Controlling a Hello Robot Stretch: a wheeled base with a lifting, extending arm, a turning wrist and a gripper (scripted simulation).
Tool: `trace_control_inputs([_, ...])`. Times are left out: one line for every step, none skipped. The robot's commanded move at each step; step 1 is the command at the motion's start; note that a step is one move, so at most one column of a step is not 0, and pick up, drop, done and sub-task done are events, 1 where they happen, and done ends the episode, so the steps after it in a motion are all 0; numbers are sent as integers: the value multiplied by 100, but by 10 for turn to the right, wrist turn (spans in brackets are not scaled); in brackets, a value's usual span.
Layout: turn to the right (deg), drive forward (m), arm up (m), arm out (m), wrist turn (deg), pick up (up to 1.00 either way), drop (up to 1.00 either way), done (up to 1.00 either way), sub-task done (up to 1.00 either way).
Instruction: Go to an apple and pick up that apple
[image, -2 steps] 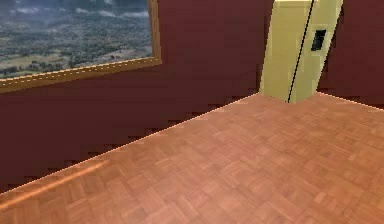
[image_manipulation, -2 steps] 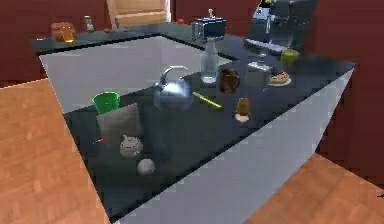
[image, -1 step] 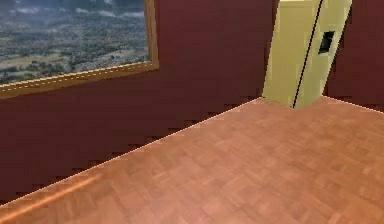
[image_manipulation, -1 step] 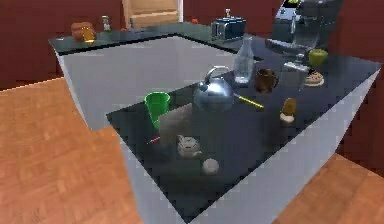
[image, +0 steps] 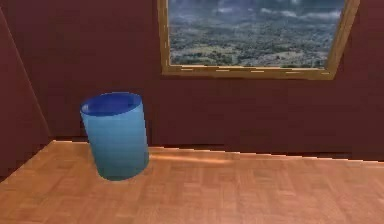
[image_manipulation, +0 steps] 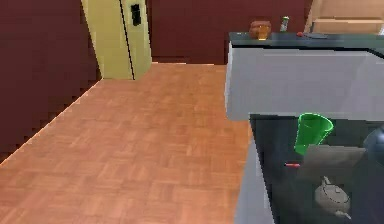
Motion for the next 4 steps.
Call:
trace_control_inputs([-450, 0, 0, 0, 0, 0, 0, 0, 0])
trace_control_inputs([-180, 0, 0, 0, 0, 0, 0, 0, 0])
trace_control_inputs([0, 5, 0, 0, 0, 0, 0, 0, 0])
trace_control_inputs([450, 0, 0, 0, 0, 0, 0, 0, 0])
